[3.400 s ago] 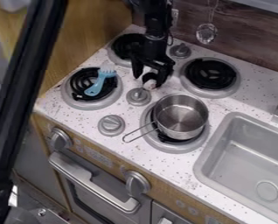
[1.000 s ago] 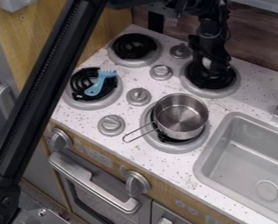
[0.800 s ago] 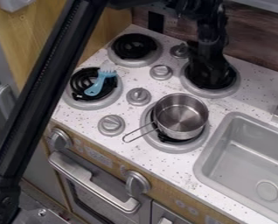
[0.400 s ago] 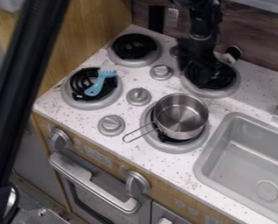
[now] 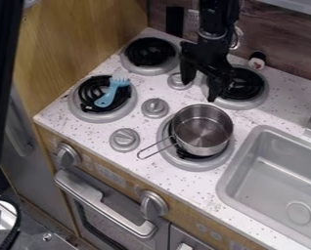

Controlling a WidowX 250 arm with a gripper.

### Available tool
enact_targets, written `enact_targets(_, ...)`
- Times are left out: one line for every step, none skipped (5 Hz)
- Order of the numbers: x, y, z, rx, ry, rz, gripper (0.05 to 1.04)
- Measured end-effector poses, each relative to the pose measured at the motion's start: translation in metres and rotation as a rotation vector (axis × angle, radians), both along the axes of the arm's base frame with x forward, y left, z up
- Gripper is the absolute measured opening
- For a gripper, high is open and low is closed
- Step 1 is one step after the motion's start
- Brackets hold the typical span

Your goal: Moved the sushi above the upper right burner

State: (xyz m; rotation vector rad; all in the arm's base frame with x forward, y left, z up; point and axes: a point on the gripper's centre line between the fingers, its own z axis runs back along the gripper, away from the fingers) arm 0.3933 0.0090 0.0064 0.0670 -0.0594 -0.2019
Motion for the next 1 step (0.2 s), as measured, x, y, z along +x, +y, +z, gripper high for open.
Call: enact_targets(-0.0042,-0.0042,0.019,-0.042,-0.011,0.01,0.999)
